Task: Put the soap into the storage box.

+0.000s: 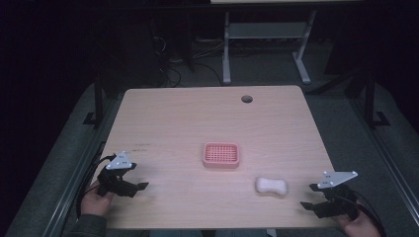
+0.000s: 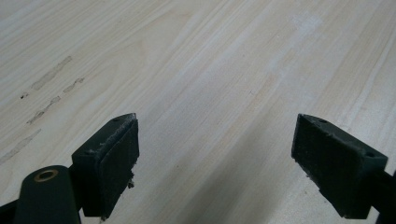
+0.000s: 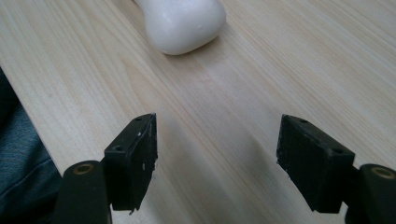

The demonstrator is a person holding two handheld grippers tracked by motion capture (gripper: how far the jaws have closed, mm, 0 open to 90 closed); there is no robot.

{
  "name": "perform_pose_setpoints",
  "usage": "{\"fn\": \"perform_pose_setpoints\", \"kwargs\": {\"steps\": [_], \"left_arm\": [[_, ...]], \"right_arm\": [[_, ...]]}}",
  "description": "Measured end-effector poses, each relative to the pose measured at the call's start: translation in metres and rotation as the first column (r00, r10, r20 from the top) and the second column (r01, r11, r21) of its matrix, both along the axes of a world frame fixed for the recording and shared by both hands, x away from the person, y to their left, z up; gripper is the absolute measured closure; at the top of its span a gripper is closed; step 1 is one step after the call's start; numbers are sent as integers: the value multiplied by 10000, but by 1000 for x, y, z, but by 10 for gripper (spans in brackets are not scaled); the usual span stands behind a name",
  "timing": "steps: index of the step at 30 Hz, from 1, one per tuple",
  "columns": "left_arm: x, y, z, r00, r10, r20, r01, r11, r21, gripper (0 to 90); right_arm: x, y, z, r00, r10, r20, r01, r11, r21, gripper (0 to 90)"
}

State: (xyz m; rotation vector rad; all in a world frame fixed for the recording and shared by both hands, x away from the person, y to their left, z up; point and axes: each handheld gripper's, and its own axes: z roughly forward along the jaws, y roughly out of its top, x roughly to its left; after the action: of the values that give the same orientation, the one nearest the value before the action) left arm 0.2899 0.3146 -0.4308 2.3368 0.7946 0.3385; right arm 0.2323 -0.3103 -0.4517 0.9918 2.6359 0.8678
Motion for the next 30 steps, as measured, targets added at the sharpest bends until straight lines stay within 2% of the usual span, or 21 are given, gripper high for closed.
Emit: {"fn": "perform_pose_setpoints", "kwargs": {"steps": [14, 17, 22, 30], "left_arm": [[-1, 1, 0, 10000, 21, 52, -21, 10000, 2, 149], [-1, 1, 1, 10000, 17, 49, -17, 10000, 8, 149], [-2, 1, 1, 9999, 100, 48, -100, 9999, -73, 149], [-1, 1, 1, 10000, 36, 72, -36, 10000, -63, 149]], "right_arm": [[15, 28, 11, 9970, 725, -266, -734, 9966, -364, 241], [20, 33, 13, 9951, 870, -478, -889, 9953, -388, 230], [26, 43, 16, 9916, 1120, -643, -1156, 9918, -552, 208], [40, 62, 26, 9827, 1681, -773, -1755, 9793, -1008, 198]]}}
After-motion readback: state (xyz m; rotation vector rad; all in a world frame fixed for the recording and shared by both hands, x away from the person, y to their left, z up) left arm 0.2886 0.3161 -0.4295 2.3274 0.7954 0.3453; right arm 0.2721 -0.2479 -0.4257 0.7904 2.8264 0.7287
